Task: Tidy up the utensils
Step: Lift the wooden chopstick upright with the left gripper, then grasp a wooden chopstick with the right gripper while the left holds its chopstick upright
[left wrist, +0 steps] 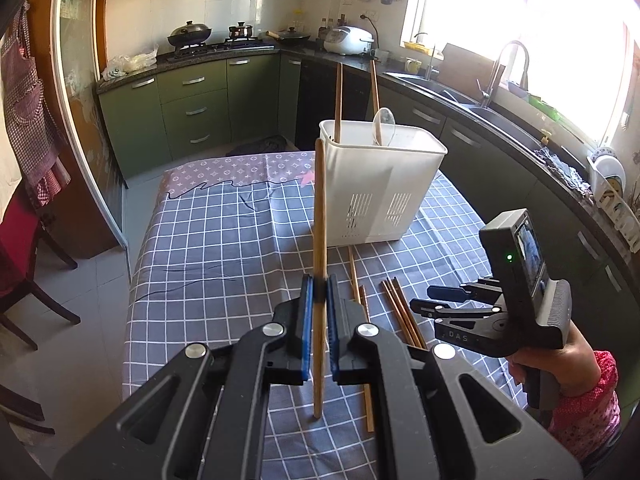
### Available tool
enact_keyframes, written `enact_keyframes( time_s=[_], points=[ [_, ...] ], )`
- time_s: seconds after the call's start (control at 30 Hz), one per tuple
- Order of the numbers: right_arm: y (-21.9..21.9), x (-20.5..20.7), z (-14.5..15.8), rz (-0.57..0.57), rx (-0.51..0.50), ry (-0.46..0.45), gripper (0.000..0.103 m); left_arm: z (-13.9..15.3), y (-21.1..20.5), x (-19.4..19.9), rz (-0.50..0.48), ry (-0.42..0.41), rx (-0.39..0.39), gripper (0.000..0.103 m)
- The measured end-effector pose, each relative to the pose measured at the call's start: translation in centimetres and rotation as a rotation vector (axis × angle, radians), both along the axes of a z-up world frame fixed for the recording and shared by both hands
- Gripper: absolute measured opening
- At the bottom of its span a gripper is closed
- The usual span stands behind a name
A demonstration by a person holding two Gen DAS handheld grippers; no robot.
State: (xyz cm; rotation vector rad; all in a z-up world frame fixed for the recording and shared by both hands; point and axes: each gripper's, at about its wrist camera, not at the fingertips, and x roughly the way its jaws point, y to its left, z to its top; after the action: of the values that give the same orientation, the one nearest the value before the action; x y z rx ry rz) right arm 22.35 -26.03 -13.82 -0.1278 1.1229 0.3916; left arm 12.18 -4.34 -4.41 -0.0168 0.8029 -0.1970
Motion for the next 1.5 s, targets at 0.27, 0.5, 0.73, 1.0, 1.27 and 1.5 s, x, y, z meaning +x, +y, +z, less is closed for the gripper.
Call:
enact_keyframes(
  time_s=[0.27, 0.5, 0.73, 1.0, 1.27, 1.5],
  points=[
    [-0.6, -0.2, -0.8, -0.026, -0.067, -0.001, 0.027, 0.1, 0.2, 0.0, -0.007, -0.001, -0.003, 0.007],
    [0.0, -0.3, -0.5, 0.004, -0.034, 0.002, 0.027, 0.1, 0.3, 0.0, -0.007, -0.001, 0.0, 0.007],
    [-1.9, -0.1, -0.2, -0.042, 0.004, 0.016, 0.027, 0.1, 0.4, 0.0, -0.007, 0.0, -0.002, 0.007],
    [-0.4, -0.3, -0.5, -0.001, 0.008, 0.031, 0.028, 0.1, 0.6, -0.1, -0.011, 0.0, 0.004, 0.007],
    [-2.3, -0.4, 0.3, -0.044, 0.005, 0.019, 0.028, 0.2, 0.6, -0.2, -0.014, -0.001, 0.003, 0.007],
    [0.4, -0.3, -0.6, -0.008, -0.063, 0.017, 0.026, 0.3, 0.4, -0.3, -0.014, 0.001, 0.008, 0.007]
  ],
)
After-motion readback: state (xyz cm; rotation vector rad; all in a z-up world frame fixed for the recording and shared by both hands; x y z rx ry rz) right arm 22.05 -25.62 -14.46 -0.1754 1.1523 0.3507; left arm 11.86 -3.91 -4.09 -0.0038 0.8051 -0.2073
